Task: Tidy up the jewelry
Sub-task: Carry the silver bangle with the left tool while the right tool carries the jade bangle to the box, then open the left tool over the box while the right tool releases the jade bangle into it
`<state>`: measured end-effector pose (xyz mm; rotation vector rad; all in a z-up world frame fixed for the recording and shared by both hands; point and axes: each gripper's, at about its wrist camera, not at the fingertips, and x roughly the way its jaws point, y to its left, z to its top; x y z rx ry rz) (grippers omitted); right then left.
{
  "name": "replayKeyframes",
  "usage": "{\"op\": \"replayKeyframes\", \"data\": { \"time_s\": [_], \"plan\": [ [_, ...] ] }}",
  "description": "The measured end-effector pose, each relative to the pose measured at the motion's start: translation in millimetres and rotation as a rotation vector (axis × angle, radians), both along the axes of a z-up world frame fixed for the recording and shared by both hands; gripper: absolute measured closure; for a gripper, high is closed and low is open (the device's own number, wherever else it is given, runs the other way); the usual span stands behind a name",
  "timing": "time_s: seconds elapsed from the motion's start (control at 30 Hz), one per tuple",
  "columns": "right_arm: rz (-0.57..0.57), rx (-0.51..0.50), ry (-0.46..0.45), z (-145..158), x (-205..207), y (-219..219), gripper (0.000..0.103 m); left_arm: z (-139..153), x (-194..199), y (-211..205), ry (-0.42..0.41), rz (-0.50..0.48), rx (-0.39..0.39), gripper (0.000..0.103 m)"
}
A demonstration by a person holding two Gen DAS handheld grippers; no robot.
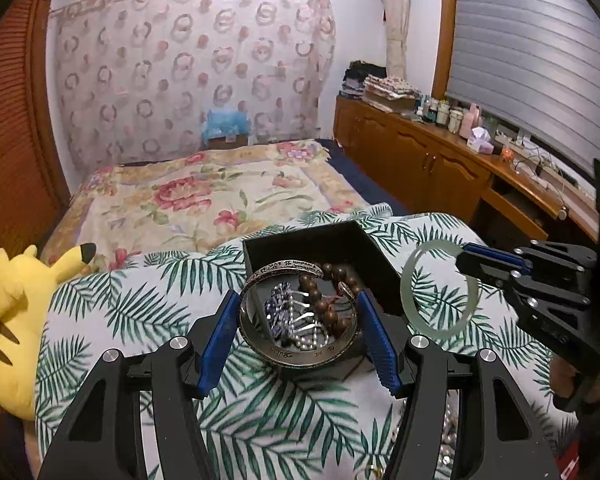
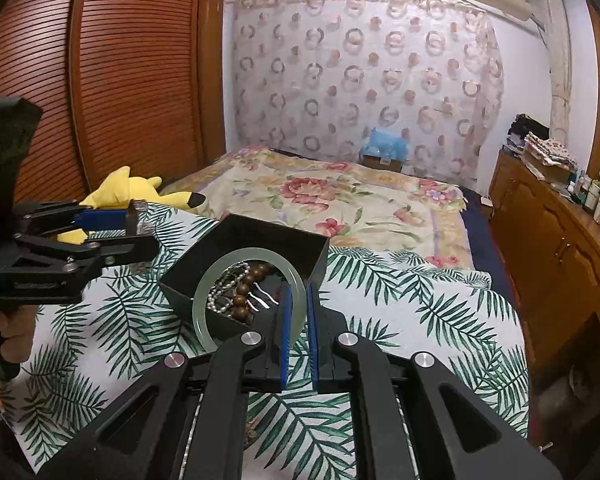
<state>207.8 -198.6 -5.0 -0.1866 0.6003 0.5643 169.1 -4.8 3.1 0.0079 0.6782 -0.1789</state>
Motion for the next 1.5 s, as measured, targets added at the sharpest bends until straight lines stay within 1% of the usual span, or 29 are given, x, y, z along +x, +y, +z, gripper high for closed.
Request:
{"op": "replayKeyframes", "data": {
  "time_s": [0.17,0.53,0.63,0.73,0.83,0.9,1.0,1.07,1.23,1.5],
  "plan": [
    [-0.021,0.002,0.003,-1.6,7.2,-4.8,0.094,-4.4,18.6,-11.7,0.024,-0.015,0.010,0.045],
    [-0.032,0.004,-0.011,0.9,3.6,-12.5,0.094,-35.5,46.4,-23.9,0.121,-0.024,0.030,0.045],
    [-0.033,0.008,-0.009,0.4,3.4,-13.7,0.094,-32.5,45.6,-24.4,0.105,-0.018,0.030,0.044],
    [-0.031,0.008,-0.004,0.3,4.4,-13.9,0.094,-22.2,38.2,-19.1,0.066,-0.012,0.005,0.038],
    [-0.027,0.007,0.007,-2.7,6.5,-14.3,0.094,-16.9,27.2,-11.9,0.047,0.001,-0.001,0.038],
    [-0.024,0.008,0.018,-5.2,10.1,-11.5,0.094,-15.1,19.6,-7.8,0.037,0.008,-0.002,0.036],
    [-0.018,0.018,0.039,-9.9,17.3,-5.8,0.094,-15.8,4.2,1.0,0.026,0.013,-0.011,0.031],
    [-0.015,0.023,0.051,-12.1,24.5,0.7,0.094,-17.9,-6.3,4.8,0.018,0.018,-0.007,0.024],
    [-0.018,0.015,0.077,-20.0,45.1,24.1,0.094,-28.1,-27.7,12.7,0.030,0.018,-0.020,0.023],
    [-0.024,-0.018,0.098,-28.6,69.8,57.2,0.094,-44.0,-45.0,26.1,0.072,0.032,-0.042,0.023]
  ]
}}
